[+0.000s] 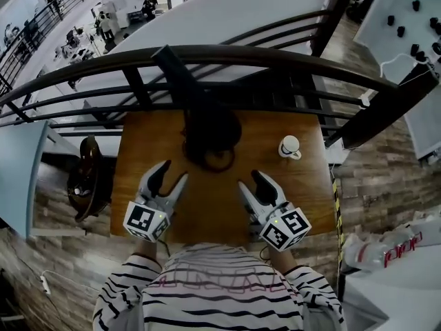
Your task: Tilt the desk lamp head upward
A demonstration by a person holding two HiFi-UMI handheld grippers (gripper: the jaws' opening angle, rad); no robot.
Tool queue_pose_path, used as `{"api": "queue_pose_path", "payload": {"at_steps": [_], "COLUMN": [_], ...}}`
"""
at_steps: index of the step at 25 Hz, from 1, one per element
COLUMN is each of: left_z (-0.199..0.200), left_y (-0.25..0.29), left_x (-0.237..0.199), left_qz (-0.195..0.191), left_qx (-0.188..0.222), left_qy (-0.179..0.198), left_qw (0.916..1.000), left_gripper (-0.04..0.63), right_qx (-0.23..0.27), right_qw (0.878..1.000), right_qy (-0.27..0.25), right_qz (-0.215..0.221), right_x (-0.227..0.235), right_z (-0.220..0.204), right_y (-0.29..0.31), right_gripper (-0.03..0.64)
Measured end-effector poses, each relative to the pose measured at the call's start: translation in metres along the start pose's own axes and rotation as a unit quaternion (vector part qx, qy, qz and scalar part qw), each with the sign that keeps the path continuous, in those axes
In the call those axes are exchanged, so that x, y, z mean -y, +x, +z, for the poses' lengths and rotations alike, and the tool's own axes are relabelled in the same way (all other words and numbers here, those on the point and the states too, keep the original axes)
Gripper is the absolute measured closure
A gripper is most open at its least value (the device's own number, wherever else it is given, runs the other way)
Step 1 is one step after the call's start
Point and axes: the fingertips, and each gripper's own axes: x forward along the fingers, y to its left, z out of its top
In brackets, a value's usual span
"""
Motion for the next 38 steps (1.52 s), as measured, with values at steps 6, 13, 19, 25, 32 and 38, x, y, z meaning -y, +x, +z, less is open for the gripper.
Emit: {"api": "queue_pose_path", "payload": {"at_steps": [6, 13, 19, 25, 32, 38], "left_z": [-0.002, -0.007, -0.016, -0.03, -0.064, -0.084], "left_y": [0.025, 0.056, 0.086, 0.11, 0.138, 0.156], "left_x": [-0.033, -0.059, -0.08, -0.094, -0.106, -0.115], "left_qz": [-0.016, -0.044, -0.065, -0.083, -0.102, -0.114], "left_qx": [-0.005, -0.013, -0.03, -0.042, -0.075, -0.087], "left_qy": [0.01, 0.031, 0.054, 0.057, 0.047, 0.028], "left_qw": [0.9998, 0.9985, 0.996, 0.994, 0.9909, 0.9892], "left_gripper": [0.377, 0.362, 0.351, 0.351, 0.351, 0.351], "right_qx": [0.006, 0.008, 0.006, 0.001, -0.004, -0.014], "right_qw": [1.0, 1.0, 1.0, 1.0, 1.0, 1.0], "right_qy": [0.001, 0.013, 0.016, 0.015, 0.014, 0.019], "right_qz": [-0.007, -0.011, -0.018, -0.018, -0.005, 0.001], "right_x": [0.009, 0.014, 0.024, 0.03, 0.036, 0.039], "right_z": [0.001, -0.002, -0.006, -0.009, -0.013, -0.02], "right_y": [0.025, 0.049, 0.064, 0.079, 0.1, 0.11], "right_gripper": [0.396, 0.341, 0.335, 0.328, 0.313, 0.307]}}
